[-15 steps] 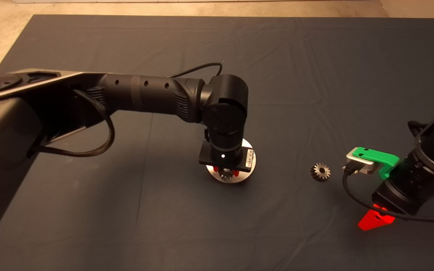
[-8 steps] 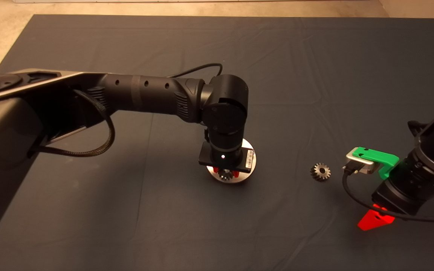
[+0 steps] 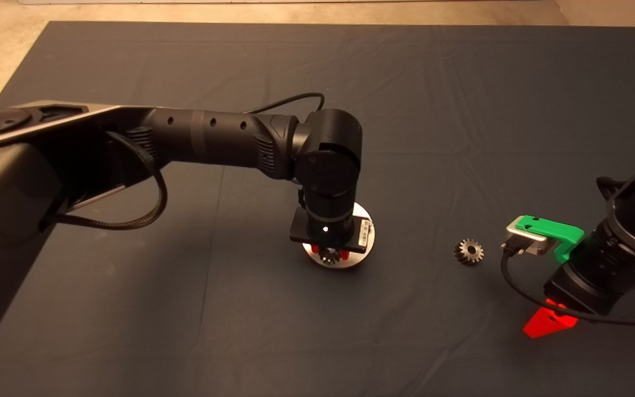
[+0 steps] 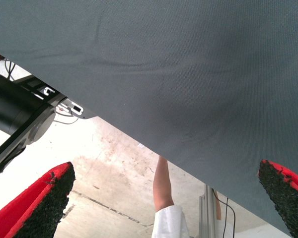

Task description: Install three planetary gears onto the carrier pins

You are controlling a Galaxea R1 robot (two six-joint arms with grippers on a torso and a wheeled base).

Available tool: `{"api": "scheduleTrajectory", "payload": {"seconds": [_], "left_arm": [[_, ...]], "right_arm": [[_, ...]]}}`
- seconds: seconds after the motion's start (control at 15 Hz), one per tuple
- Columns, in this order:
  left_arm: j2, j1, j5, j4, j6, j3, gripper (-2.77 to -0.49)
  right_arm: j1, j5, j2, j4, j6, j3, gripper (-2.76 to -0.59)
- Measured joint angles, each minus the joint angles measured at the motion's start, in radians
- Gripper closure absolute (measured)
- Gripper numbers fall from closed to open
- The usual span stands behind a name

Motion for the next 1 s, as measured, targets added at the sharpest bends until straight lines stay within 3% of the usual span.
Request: {"api": "scheduleTrajectory", "payload": {"seconds": [1.0], "left_arm": [[-0.001,0.000,0.000,-0.001,0.009,0.000,-0.81]], "right_arm": [[0.000,0.000,0.000,0.000,0.000,0.000,-2.75]]}}
